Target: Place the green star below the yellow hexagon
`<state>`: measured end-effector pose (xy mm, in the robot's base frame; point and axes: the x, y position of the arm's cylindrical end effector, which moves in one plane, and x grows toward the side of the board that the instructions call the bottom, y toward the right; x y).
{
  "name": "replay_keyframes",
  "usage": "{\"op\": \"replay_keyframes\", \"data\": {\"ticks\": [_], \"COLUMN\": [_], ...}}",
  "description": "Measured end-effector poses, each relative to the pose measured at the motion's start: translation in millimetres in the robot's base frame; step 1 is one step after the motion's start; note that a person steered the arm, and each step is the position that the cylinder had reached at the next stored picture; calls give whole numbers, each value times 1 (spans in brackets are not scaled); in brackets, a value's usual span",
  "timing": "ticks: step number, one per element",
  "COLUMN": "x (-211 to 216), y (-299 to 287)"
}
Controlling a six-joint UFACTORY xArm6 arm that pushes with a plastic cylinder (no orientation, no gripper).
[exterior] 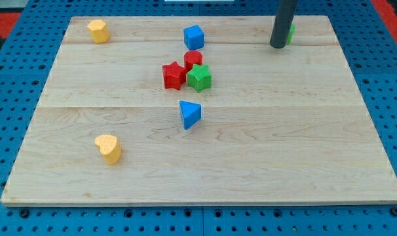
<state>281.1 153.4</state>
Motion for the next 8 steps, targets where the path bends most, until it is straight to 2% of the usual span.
{"op": "replay_keyframes", "data": {"ticks": [1,2,4,5,7,8], "x": [8,41,104,123,127,112], "y": [-20,-59,-153,-210,-315,-349]}}
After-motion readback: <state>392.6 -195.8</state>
